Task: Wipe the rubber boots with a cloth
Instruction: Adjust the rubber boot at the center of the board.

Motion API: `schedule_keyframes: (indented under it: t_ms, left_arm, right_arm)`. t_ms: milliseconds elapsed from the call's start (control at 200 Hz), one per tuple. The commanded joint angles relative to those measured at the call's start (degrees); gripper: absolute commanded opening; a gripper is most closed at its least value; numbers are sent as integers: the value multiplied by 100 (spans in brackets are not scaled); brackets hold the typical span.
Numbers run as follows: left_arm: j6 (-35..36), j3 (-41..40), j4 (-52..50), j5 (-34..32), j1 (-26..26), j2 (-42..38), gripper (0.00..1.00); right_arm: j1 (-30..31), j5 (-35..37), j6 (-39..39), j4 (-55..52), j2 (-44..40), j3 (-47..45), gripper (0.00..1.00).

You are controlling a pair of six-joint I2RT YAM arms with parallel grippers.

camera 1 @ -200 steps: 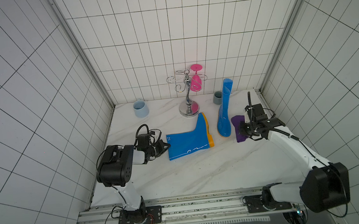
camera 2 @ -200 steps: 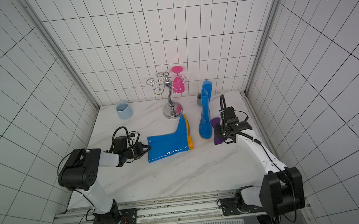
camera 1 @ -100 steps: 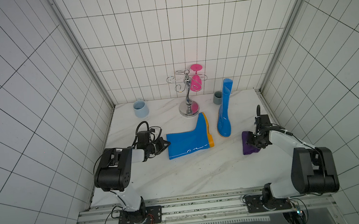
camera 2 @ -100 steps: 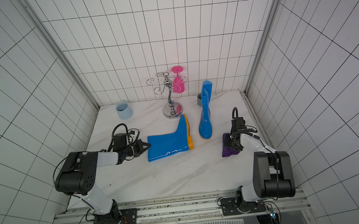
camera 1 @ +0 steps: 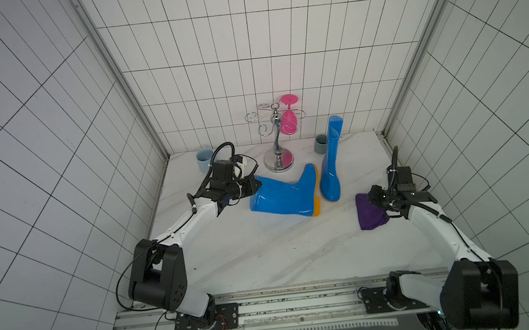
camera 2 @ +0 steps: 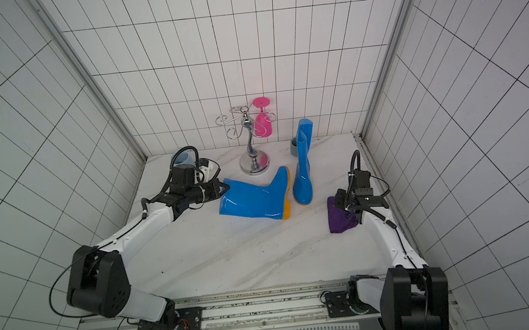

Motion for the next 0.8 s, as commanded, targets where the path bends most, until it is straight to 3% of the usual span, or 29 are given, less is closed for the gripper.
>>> schedule_keyframes:
  t_ms: [0,270,450,615,795]
  left_arm:
    - [774,810,-1083,-894,-396,-99,0]
    - [1949,2230,-1658,-2225,-1388,214,0]
    - [3092,2965,-2285,-2461,-2001,566,0]
    - [3930,2669,-2334,-2437,-2439,178,0]
    - [4501,1423,-1141,-2195,-2517,-956,0]
  right_arm:
    - [-15,-231,70,-55,-190,122,50]
    - [-4,-794,145,109,-346,335,49]
    - [5,-1175,195,249,-379,498,49]
    - [41,-1264,169,301,-353,620,49]
    - [73,-1508,115,461,-314,618,49]
